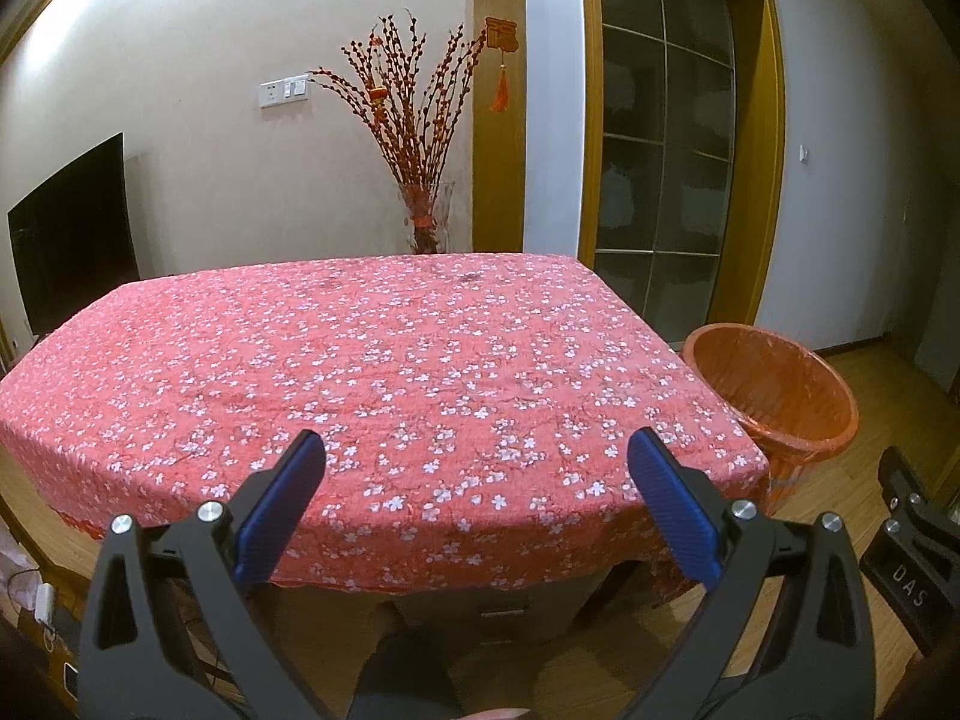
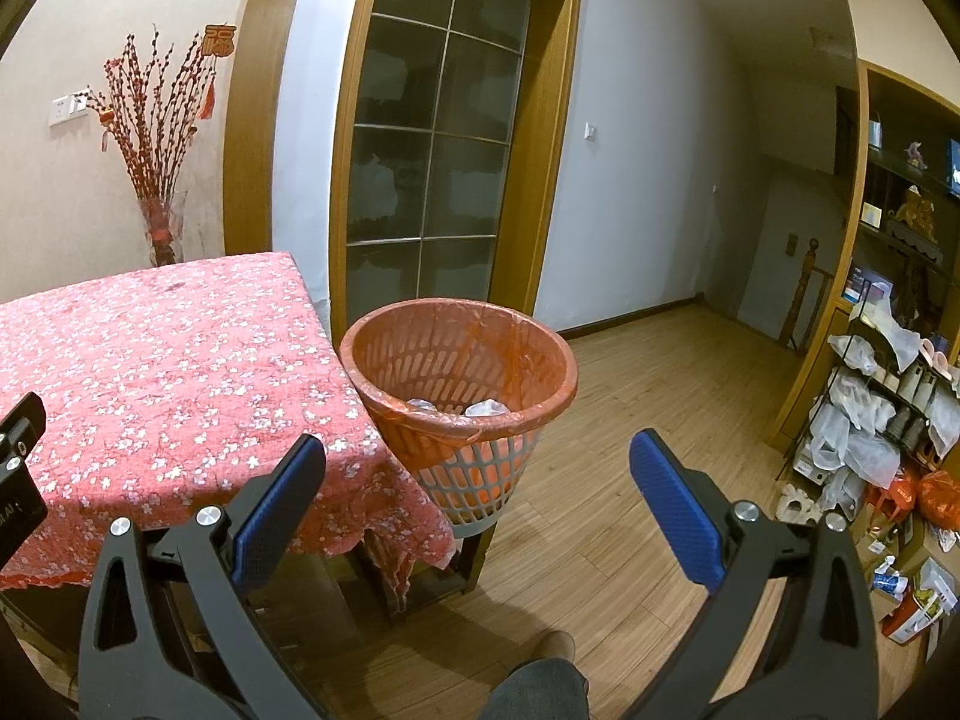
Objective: Collect trash
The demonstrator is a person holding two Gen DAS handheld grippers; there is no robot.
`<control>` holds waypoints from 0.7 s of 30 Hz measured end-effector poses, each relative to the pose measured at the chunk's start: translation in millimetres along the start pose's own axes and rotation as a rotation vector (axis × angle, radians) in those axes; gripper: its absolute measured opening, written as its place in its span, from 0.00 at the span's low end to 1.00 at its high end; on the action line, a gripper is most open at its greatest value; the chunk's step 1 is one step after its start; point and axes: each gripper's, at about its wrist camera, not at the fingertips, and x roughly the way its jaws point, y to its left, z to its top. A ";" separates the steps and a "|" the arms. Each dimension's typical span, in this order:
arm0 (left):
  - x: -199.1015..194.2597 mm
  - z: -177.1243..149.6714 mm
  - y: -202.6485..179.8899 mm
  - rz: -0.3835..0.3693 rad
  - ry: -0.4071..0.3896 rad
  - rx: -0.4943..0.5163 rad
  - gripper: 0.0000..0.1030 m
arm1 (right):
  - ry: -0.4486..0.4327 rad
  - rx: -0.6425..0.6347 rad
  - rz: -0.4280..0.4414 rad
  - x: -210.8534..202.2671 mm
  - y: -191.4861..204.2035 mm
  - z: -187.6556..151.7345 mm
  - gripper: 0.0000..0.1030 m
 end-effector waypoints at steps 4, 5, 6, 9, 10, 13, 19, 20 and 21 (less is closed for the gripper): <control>0.0 -0.1 0.0 0.001 0.000 0.000 0.96 | 0.001 0.000 0.003 0.3 -0.2 0.8 0.97; 0.0 -0.1 0.0 0.001 0.000 0.000 0.96 | 0.002 -0.001 0.004 0.7 -1.0 1.1 0.97; -0.1 0.1 0.1 0.001 0.000 0.000 0.96 | 0.003 -0.002 0.006 0.8 -1.1 1.1 0.97; 0.2 0.0 0.0 0.000 0.001 -0.001 0.96 | 0.003 -0.002 0.006 0.7 -1.3 1.2 0.97; 0.1 0.0 -0.2 0.000 0.003 -0.001 0.96 | 0.004 -0.002 0.006 0.6 -1.1 1.2 0.97; 1.0 -0.5 -0.2 -0.001 0.006 -0.002 0.96 | 0.003 -0.002 0.006 0.7 -1.3 1.2 0.97; 1.5 -0.5 -0.3 -0.002 0.007 -0.003 0.96 | 0.004 -0.002 0.007 0.9 -1.5 1.2 0.97; 1.5 -0.5 -0.5 -0.002 0.008 -0.003 0.96 | 0.004 -0.002 0.007 0.9 -1.5 1.2 0.97; 1.4 -0.6 -0.6 -0.002 0.008 -0.003 0.96 | 0.004 -0.002 0.007 0.9 -1.5 1.2 0.97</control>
